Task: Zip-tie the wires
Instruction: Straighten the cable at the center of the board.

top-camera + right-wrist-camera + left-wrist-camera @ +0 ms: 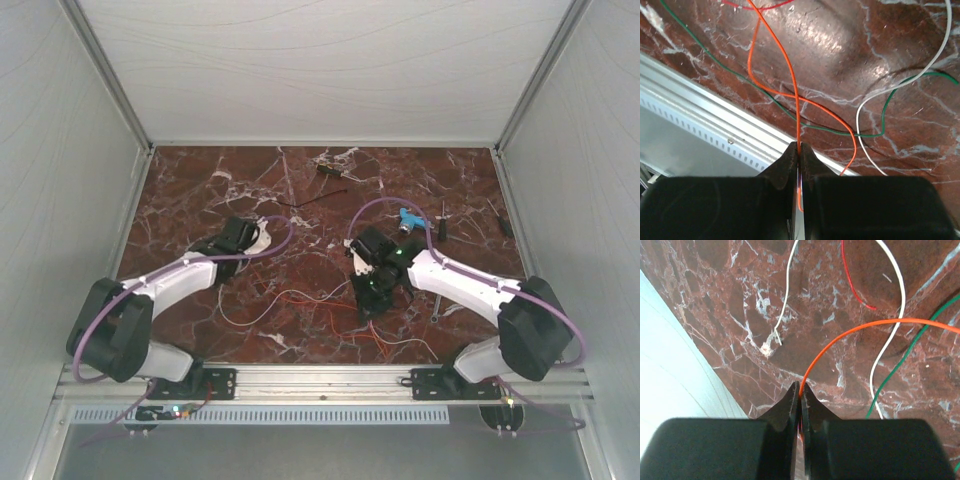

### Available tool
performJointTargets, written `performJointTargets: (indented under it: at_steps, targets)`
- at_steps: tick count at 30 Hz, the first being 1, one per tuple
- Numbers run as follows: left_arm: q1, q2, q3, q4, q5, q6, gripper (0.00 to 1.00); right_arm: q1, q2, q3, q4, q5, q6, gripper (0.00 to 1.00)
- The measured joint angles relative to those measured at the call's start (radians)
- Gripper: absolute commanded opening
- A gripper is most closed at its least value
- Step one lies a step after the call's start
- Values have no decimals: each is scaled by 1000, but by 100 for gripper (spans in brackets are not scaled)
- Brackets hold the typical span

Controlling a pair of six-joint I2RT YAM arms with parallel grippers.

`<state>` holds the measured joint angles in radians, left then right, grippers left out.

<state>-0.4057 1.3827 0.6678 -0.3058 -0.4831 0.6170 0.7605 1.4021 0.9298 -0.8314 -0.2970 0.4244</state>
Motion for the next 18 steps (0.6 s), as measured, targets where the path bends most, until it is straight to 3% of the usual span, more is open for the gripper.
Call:
performJointTargets:
  at_steps: [12,15,18]
  targets:
    - [42,143,64,91,-7,-18,0,1,83,-7,98,60,21,8]
    - [49,186,89,118,-7,-19,1,1,113,-6,108,69,27,14]
    - [56,209,103,128,-6,-20,18,1,126,-6,112,74,29,20]
